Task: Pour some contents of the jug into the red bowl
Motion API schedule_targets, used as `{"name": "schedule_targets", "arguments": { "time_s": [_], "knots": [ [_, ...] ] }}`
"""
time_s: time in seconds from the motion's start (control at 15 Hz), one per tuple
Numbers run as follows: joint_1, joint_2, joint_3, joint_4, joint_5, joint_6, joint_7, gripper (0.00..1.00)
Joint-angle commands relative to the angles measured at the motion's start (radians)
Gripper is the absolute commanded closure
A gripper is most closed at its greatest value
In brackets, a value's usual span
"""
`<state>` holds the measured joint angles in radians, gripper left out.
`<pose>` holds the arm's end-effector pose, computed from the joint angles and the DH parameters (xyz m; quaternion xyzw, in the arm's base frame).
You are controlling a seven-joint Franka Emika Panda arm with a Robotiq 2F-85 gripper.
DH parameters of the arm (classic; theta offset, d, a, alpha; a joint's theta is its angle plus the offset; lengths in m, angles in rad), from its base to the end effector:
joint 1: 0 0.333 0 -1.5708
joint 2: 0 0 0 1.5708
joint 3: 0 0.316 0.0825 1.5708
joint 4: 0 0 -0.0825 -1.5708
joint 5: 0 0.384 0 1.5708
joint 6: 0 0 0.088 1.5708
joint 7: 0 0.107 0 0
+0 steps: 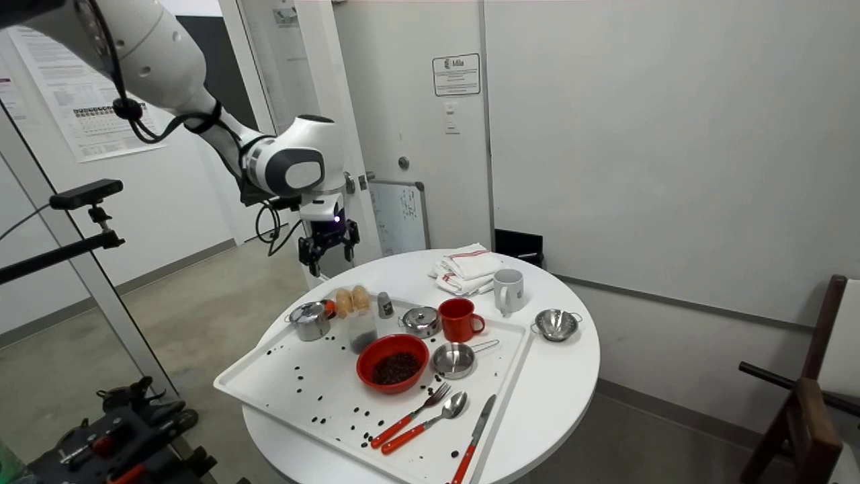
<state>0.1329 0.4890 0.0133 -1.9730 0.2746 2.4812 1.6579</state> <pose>0.6103 0.0885 0.2210 -0.6464 0.7578 0.0634 0.0619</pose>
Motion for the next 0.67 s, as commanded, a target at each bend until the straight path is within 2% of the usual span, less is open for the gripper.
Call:
{"name": "schedule_targets", "arguments": {
  "time_s": [0.0,0.13,0.33,0.6],
  "knots": [
    [0.073,0.095,-0.038,0.034,0.0,0.164,0.194,0.0],
    [0.117,0.132,-0.071,0.041,-0.018,0.24,0.306,0.0],
    [0.202,0.183,-0.164,0.056,-0.065,0.306,0.484,0.0],
    [0.295,0.244,-0.285,0.091,-0.158,0.285,0.683,0.0]
  ]
}}
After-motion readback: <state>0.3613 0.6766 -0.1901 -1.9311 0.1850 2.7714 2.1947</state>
